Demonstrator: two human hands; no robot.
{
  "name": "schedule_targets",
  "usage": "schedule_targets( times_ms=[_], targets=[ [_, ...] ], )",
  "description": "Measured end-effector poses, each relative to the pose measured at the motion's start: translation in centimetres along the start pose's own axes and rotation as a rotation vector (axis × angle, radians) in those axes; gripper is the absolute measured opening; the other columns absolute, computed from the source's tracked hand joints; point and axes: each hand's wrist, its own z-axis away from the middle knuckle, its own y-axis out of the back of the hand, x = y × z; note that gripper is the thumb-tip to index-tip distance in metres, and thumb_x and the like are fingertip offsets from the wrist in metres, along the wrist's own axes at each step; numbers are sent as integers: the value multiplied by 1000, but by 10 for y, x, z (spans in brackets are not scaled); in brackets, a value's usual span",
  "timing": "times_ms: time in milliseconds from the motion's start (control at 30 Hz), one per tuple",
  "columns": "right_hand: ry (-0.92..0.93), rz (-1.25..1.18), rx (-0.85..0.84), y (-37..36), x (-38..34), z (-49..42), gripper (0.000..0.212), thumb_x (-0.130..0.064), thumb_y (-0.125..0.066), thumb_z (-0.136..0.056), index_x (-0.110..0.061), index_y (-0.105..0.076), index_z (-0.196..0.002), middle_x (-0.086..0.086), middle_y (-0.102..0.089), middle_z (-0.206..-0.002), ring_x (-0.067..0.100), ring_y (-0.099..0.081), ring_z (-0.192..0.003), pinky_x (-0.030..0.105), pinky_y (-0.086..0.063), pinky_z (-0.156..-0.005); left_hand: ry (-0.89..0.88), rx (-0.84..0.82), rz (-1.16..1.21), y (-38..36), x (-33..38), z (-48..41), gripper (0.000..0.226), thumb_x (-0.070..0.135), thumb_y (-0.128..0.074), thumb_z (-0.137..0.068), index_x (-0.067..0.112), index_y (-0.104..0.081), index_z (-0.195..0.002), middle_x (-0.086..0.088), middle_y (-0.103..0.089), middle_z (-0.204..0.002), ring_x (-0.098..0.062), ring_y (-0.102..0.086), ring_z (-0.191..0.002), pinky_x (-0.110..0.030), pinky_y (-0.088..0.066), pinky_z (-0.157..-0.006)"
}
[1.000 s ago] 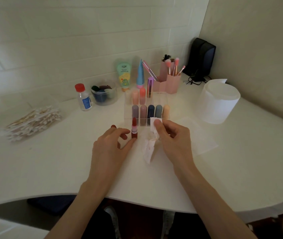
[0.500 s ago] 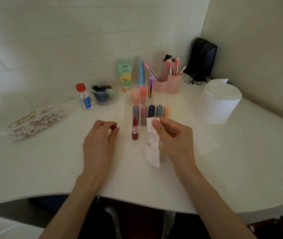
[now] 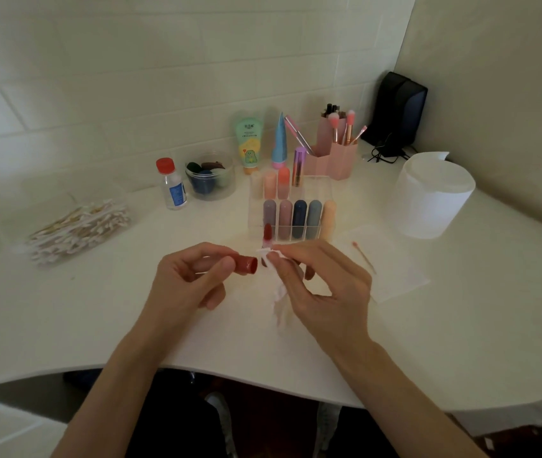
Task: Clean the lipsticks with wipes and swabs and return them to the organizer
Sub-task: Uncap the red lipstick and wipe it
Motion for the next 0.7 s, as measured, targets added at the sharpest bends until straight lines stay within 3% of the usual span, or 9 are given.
schedule_targets(
  times_ms=[133, 200, 300, 567, 700],
  targets=[
    [-57, 17, 102, 5, 2, -2, 9, -9, -78, -90, -3, -78, -96, 2, -73, -83, -5, -55, -78, 12, -43, -75, 35, -30, 44, 3, 1, 2, 18, 26, -68, -89, 22, -77, -103, -6, -74, -89, -14, -35, -49, -17, -32, -49],
    [-72, 1, 109, 5, 0, -2, 9, -8, -79, -88, -3, -78, -96, 1, -72, -82, -5, -53, -76, 13, -43, -74, 58, -48, 15, 1, 1, 3, 27, 24, -60, -92, 17, -75, -114, -3, -73, -89, -14, -35, -52, -16, -33, -51],
    [-63, 0, 114, 5, -2, 0, 9, -11, -80, -88, -3, -78, -92, 1, -73, -80, 4, -56, -70, 14, -45, -73, 64, -88, -38, -4, 2, 3, 27, 22, -57, -95, 12, -74, -113, -5, -73, -93, -15, -39, -54, -17, -36, -53],
    [-23, -45, -77, -4, 1, 2, 10, -13, -86, -84, -6, -81, -90, 0, -74, -87, 8, -67, -82, 16, -50, -76, 115, -147, -13, -3, 1, 2, 22, 25, -57, -96, 18, -77, -103, -12, -74, -94, -15, -40, -54, -17, -35, -54],
    [-49, -83, -134, -7, 3, 3, 14, -14, -85, -83, -7, -82, -94, 3, -72, -90, 10, -68, -84, 21, -54, -77, 145, -150, 23, -2, -1, 0, 21, 23, -59, -93, 18, -78, -101, -4, -73, -84, -13, -40, -54, -16, -34, -54]
  ],
)
